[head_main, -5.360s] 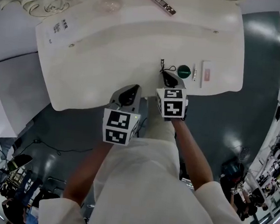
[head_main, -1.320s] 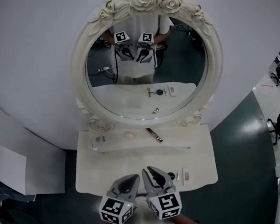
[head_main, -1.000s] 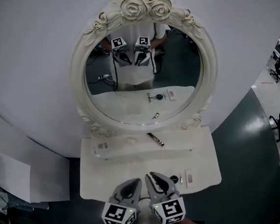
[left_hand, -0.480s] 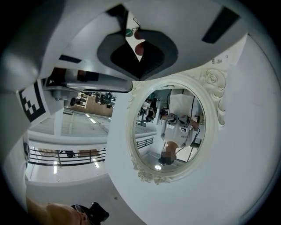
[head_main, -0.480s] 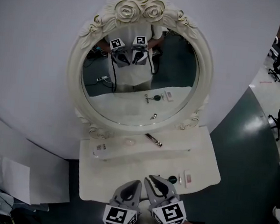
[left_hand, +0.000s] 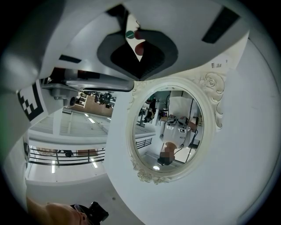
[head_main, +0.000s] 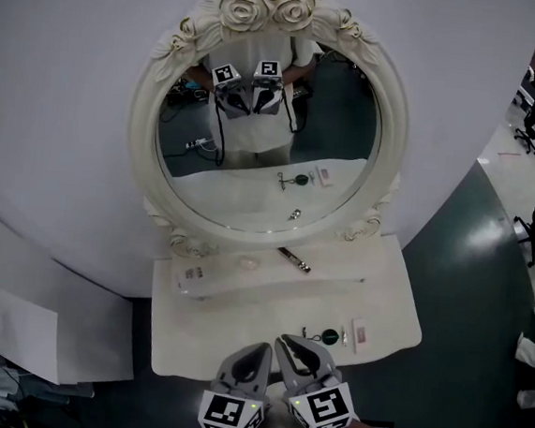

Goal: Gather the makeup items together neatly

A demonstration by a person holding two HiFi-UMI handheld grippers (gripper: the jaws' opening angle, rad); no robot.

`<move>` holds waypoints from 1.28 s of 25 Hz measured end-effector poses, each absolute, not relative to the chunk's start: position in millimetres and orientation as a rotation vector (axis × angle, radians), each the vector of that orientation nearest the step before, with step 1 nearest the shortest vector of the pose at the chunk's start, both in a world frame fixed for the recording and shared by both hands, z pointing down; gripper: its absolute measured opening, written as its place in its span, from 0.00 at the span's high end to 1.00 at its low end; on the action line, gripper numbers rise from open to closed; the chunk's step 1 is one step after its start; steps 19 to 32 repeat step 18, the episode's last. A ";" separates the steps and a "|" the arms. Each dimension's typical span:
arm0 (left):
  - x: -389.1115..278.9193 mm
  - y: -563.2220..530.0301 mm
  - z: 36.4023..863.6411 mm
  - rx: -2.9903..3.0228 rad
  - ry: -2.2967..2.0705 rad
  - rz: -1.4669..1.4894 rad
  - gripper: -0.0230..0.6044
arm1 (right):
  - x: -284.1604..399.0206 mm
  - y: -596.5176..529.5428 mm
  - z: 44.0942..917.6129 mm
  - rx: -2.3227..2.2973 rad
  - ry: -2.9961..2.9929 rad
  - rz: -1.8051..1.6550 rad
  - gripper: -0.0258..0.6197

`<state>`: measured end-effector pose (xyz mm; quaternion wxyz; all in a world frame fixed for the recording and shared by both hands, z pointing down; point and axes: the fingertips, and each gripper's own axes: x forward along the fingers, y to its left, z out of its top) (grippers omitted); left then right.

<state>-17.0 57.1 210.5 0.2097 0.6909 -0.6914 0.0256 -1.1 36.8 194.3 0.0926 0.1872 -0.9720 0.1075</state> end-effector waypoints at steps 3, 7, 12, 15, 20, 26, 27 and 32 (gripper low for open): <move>-15.1 56.8 214.3 1.909 -1.916 0.065 0.97 | 2.1 35.8 199.4 0.572 -2.860 0.331 0.91; -13.5 58.7 214.8 1.898 -1.923 0.061 0.97 | 2.9 37.5 200.1 0.569 -2.870 0.321 0.91; -7.8 56.7 215.8 1.899 -1.917 0.069 0.97 | 8.7 33.7 200.0 0.585 -2.856 0.337 0.91; -5.4 54.2 216.1 1.895 -1.917 0.071 0.97 | 12.6 30.0 203.5 0.591 -2.846 0.349 0.91; -3.2 51.9 216.4 1.893 -1.916 0.077 0.97 | 16.4 25.7 205.8 0.601 -2.843 0.357 0.91; -3.2 51.9 216.4 1.893 -1.916 0.077 0.97 | 16.4 25.7 205.8 0.601 -2.843 0.357 0.91; -3.2 51.9 216.4 1.893 -1.916 0.077 0.97 | 16.4 25.7 205.8 0.601 -2.843 0.357 0.91; -3.2 51.9 216.4 1.893 -1.916 0.077 0.97 | 16.4 25.7 205.8 0.601 -2.843 0.357 0.91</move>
